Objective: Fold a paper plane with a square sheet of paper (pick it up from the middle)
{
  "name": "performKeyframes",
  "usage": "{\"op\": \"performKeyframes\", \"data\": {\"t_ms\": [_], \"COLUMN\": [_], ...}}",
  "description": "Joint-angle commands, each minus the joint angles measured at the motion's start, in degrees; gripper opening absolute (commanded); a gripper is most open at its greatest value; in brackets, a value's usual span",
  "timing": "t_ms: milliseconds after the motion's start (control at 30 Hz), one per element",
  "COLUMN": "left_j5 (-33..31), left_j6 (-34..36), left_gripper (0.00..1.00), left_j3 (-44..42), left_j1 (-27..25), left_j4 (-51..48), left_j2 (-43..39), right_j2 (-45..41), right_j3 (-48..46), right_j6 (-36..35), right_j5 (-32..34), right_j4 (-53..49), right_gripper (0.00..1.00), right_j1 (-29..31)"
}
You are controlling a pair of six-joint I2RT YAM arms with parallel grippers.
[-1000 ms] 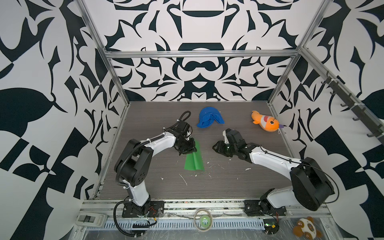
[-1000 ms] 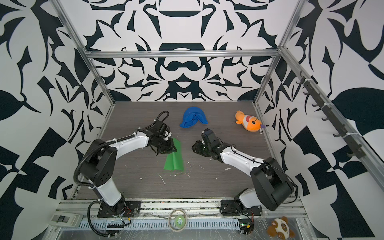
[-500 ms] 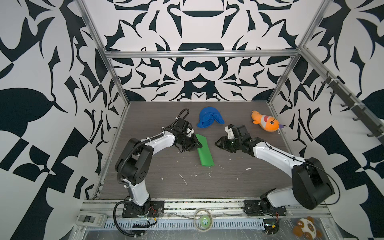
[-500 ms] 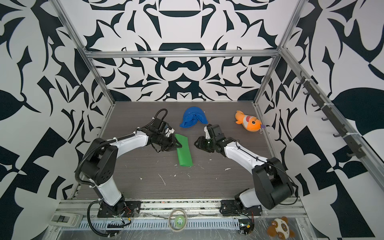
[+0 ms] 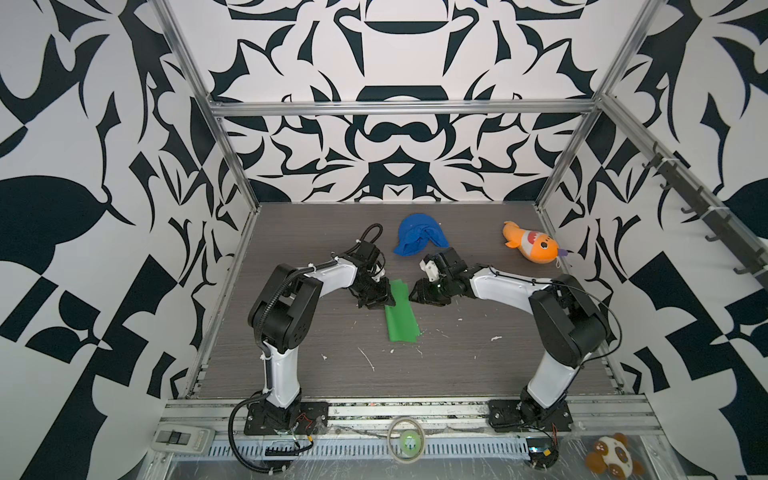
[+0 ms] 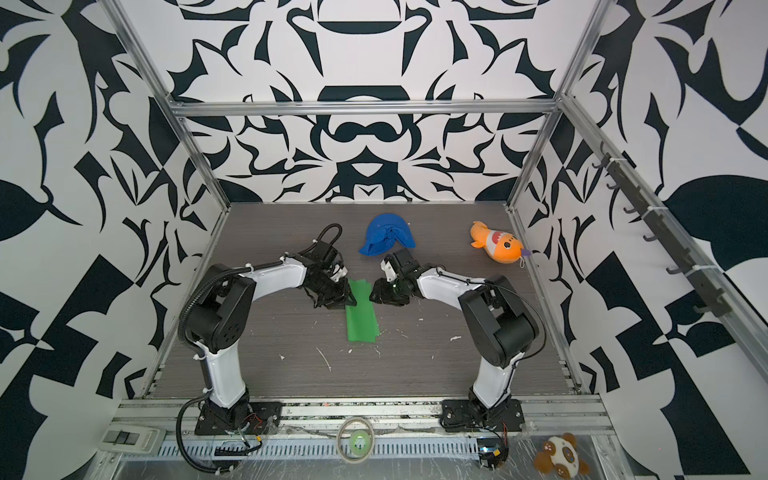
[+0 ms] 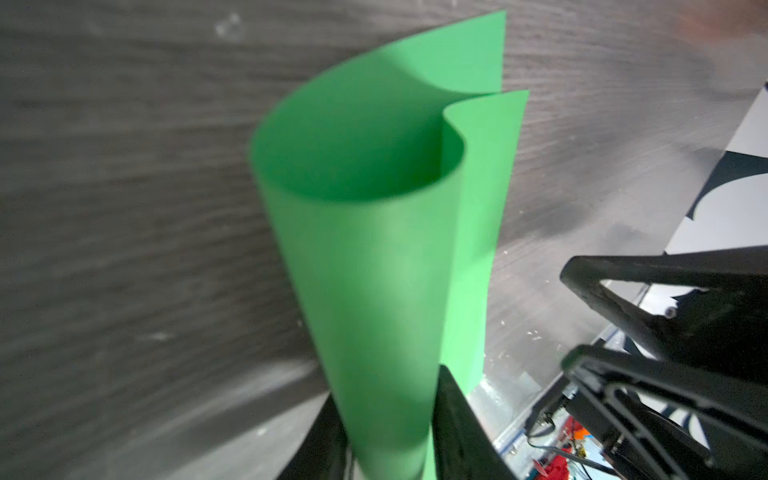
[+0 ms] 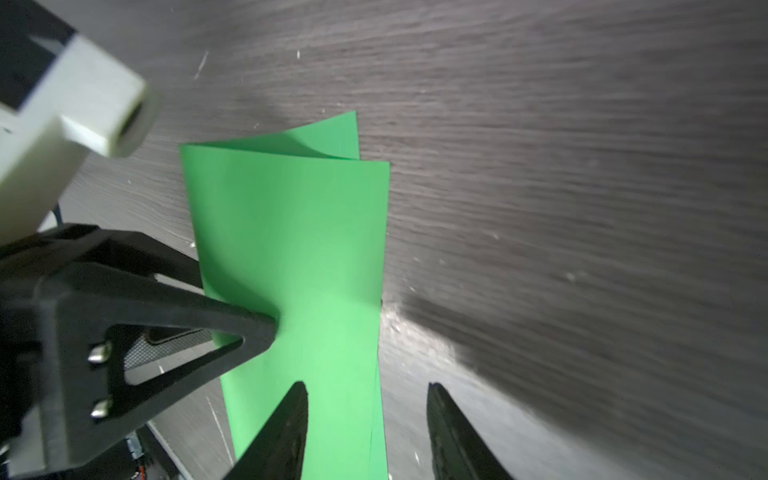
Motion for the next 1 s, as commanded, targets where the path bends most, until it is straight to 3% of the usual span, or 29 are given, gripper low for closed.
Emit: {"op": "performKeyframes", "data": {"t_ms": [0,133,300,467,600,833,967], "left_j5": [-2.8,-4.6,-6.4,-8.2,-8.0,-7.2,-7.0], "left_j6": [2.2,2.1,-0.1,-3.9,-7.2,-10.6,-10.5], "left_gripper": [0.35,0.35,0.35,0.37,0.42,0.62,0.65], "left_j3": [0.9,0.6,-0.2,-1.8,-3.6,-10.0,-14.0], "left_j1": [0.3,0.2,0.3,0.3,0.3,0.3,0.3], "left_j4": [-2.2,-1.2,0.9,3.0,5.9,13.2,15.3], "left_j2": [0.9,0.1,-1.0,-1.7,-3.7,-10.7,-13.1], "right_j2": [0.8,2.1,4.2,6.3,7.1,8.0,8.8], "right_j3": [2.0,1.8,2.3,2.5,2.0,0.1,0.3], "right_j6": [-2.1,-2.0,-1.3,0.2,2.3,8.2,8.8], "right_j5": [-1.6,-3.7,-4.8,-2.8,-1.9,0.3,1.0], "right_j4": [-1.1,-0.8,-0.4,-0.2,0.6,2.6,1.9], "right_gripper": [0.51,0.49,0.41,0.35,0.33,0.32,0.32], "right_j1": [0.2,0.8,1.9,2.7,3.1,3.8,3.9]}}
